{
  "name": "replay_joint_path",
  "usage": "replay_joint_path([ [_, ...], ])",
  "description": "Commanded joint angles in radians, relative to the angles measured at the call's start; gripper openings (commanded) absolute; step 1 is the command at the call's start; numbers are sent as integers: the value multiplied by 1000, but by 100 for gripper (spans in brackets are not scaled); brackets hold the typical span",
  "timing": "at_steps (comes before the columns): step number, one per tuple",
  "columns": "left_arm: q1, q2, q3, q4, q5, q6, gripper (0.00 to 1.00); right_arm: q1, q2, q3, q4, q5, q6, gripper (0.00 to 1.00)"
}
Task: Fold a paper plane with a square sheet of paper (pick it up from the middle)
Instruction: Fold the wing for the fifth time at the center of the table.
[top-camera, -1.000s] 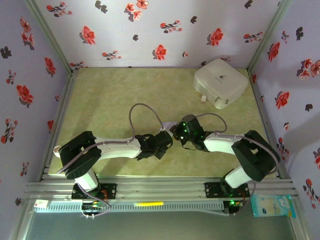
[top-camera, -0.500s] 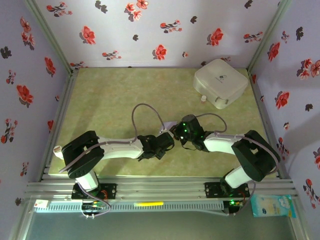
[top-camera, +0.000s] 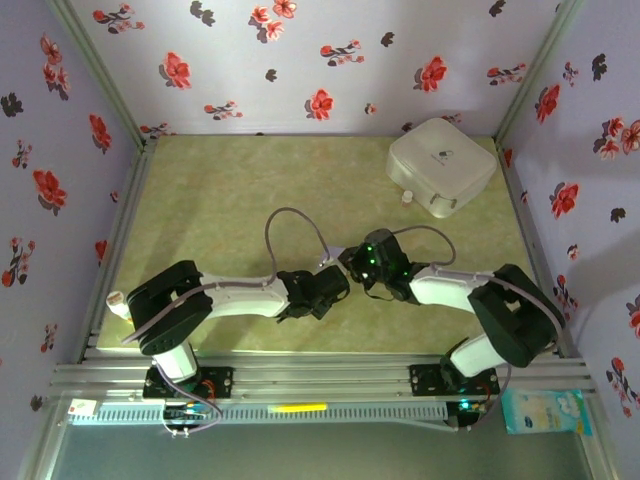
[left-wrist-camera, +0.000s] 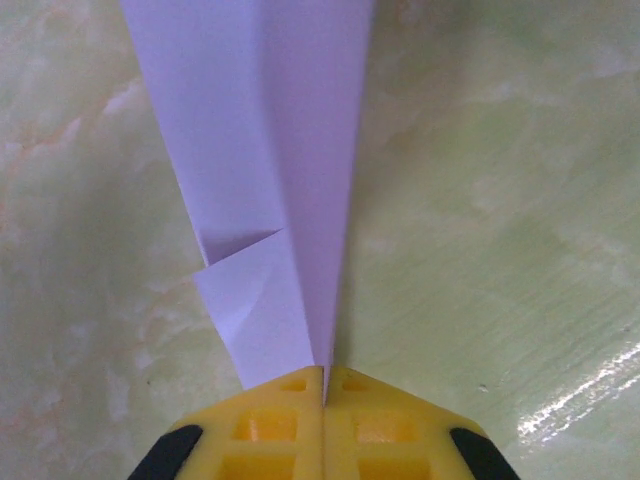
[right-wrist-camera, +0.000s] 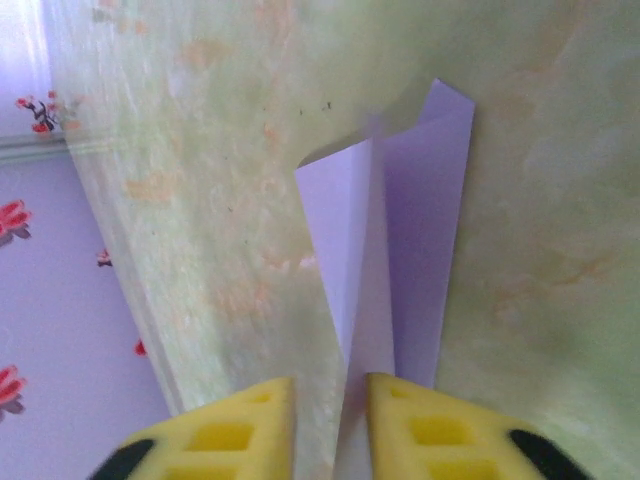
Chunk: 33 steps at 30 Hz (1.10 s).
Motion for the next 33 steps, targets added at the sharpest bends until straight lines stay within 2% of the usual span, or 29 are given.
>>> replay_joint_path([
  [1,-7,17,20,-18,-11,-34,4,-19,-76,-18,-130,66,-53,31],
  [8,5,14,18,11,65,-64,1,-59,-259,-32,-355,163,-131,39],
  [11,29,-1,5,49,156,-72,0,-70,-318,-52,-380,178,-138,40],
  [15,83,-24,-29,130,333,-96,0,-75,-361,-79,-377,176,-140,41],
  [21,189,-17,-92,268,610,-165,0,-77,-358,-85,-346,131,-151,40],
  [25,243,1,-115,347,748,-205,0,-77,-344,-82,-313,93,-171,40],
  [33,310,45,-141,451,890,-272,0,-71,-261,-70,-219,-20,-225,37],
])
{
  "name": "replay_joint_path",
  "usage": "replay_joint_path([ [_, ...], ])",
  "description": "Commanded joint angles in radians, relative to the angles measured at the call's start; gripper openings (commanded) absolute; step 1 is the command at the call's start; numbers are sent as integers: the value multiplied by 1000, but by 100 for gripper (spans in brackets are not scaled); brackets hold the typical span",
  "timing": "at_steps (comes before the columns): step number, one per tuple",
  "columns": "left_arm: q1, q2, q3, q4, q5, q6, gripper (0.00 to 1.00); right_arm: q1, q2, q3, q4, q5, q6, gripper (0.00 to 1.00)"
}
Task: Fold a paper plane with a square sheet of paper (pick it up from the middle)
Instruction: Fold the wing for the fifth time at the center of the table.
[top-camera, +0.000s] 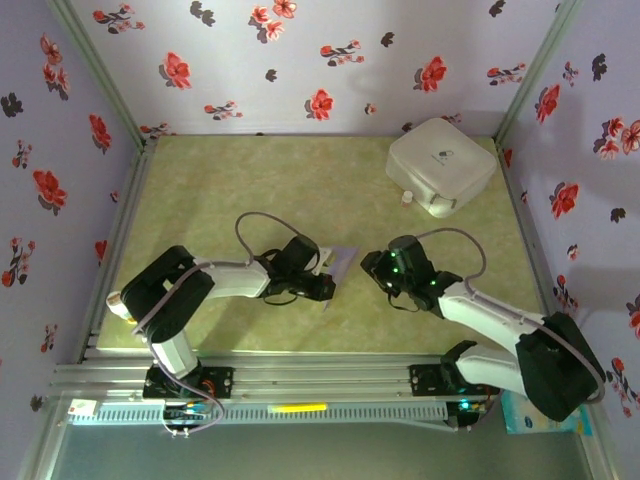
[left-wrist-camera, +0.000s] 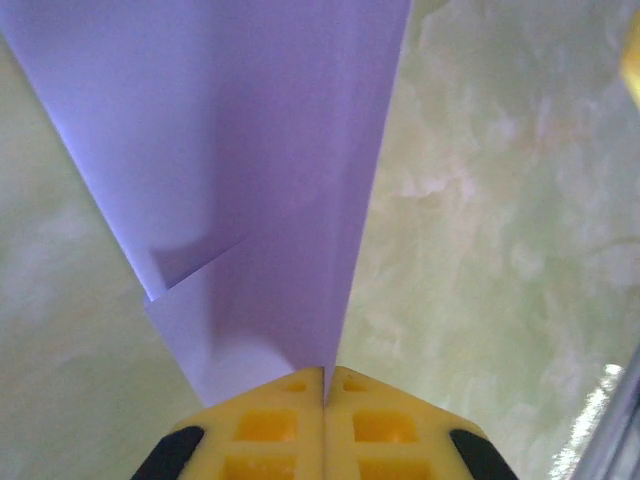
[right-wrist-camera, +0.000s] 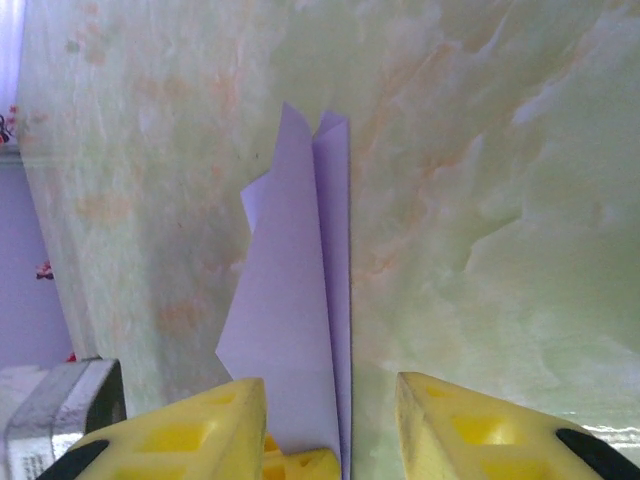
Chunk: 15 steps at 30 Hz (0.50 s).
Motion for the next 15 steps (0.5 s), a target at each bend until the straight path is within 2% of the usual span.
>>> replay_joint_path([
  [1,25,32,-21,74,110,-48,0,3,40,10,72,-68,-50,36],
  [8,47,71,-35,110,147,-78,0,20,102,28,109,-93,-81,28],
  [15,65,109,-54,179,197,-117,0,29,152,33,165,-134,-113,13],
])
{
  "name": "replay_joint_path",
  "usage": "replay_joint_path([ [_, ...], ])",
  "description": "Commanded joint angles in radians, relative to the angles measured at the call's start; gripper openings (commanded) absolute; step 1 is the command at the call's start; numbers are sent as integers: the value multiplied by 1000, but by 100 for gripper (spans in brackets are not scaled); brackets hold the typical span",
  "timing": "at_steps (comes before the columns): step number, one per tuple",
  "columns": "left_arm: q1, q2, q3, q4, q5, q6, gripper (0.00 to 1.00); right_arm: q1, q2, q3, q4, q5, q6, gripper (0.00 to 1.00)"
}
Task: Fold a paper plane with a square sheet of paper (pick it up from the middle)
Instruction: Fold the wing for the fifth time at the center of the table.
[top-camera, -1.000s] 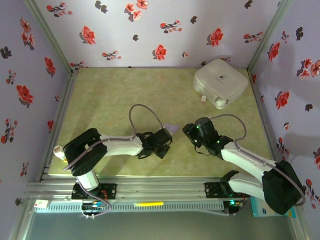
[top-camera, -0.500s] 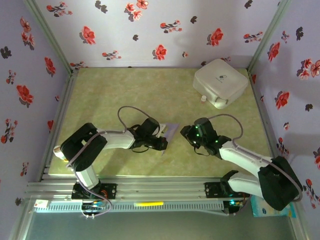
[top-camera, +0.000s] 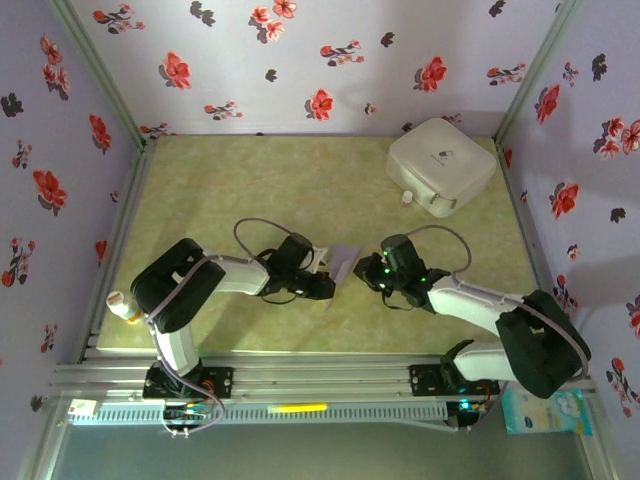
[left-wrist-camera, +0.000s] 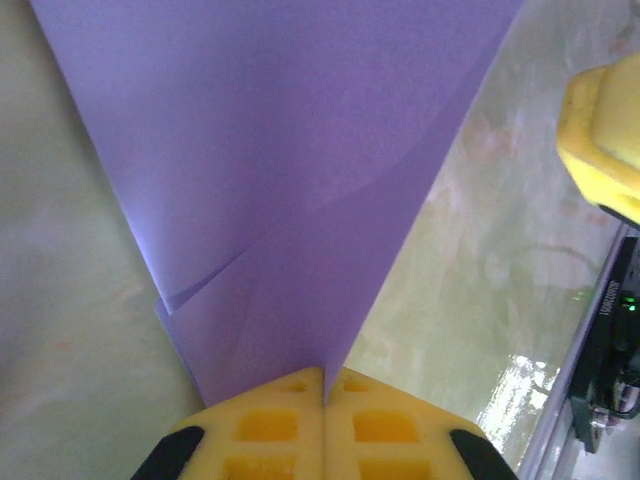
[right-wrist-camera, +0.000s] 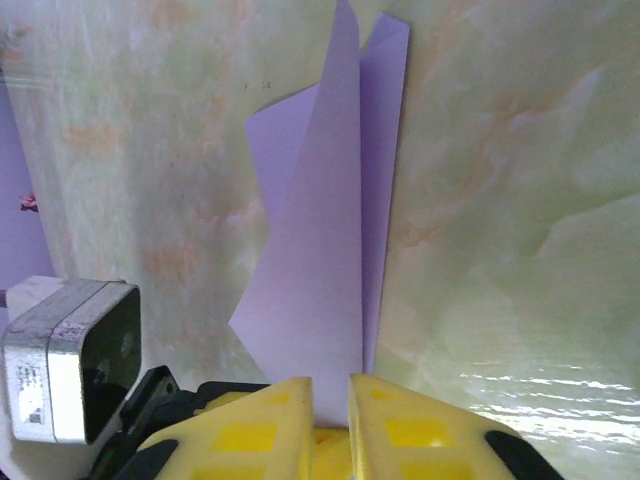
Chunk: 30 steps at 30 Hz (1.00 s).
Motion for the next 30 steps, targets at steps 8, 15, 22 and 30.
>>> replay_joint_path([
  [8,30,40,-45,111,80,-86,0,13,101,48,107,-63,-50,8],
  [15,35,45,-62,154,99,-131,0,12,192,93,158,-128,-92,5],
  [22,42,38,-95,193,100,-179,0,-9,247,101,191,-153,-101,4],
  [30,48,42,-121,228,105,-205,0,-28,292,89,246,-190,-96,4],
])
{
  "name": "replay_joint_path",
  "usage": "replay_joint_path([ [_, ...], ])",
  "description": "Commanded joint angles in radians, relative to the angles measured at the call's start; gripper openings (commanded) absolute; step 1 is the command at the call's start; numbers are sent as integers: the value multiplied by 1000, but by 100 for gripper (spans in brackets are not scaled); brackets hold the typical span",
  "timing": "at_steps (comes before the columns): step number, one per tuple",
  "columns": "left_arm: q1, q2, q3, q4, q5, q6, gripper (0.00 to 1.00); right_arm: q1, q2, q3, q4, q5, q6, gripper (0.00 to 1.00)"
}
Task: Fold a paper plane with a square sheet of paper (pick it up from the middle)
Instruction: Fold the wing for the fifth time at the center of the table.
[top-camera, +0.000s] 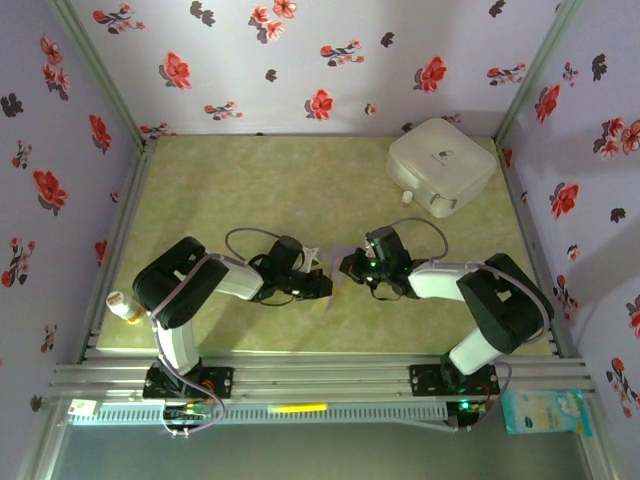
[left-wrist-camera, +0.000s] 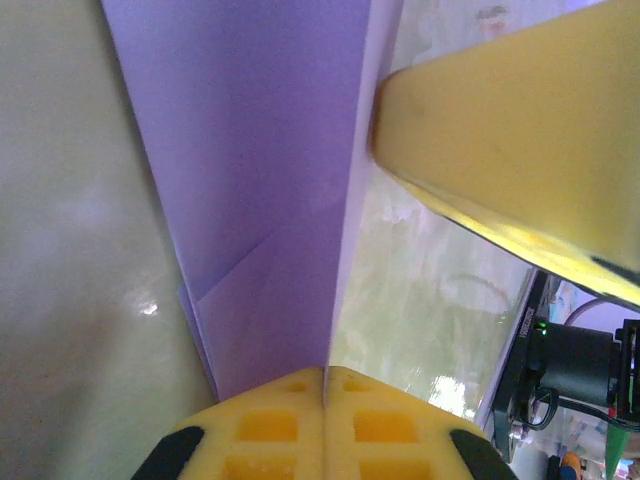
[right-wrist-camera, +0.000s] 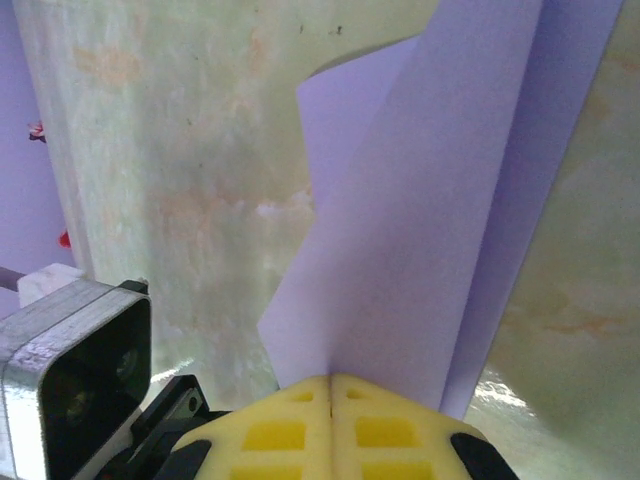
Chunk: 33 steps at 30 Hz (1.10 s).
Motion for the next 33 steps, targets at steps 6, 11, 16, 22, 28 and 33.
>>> replay_joint_path([
  [6,22,26,-22,-14,29,-25,0,-32,54,8,81,-61,-23,4],
  [11,33,38,-18,-25,48,-26,0,-48,85,15,96,-81,-34,4],
  [16,37,54,-7,-37,66,-29,0,-52,98,14,113,-85,-25,4],
  [22,49,74,-1,-33,78,-46,0,-51,82,-6,136,-102,-24,4],
  [28,58,87,8,-37,92,-62,0,-51,99,-15,148,-109,-25,4],
  [33,61,97,26,-85,99,-40,0,-51,109,-13,141,-97,-26,4],
])
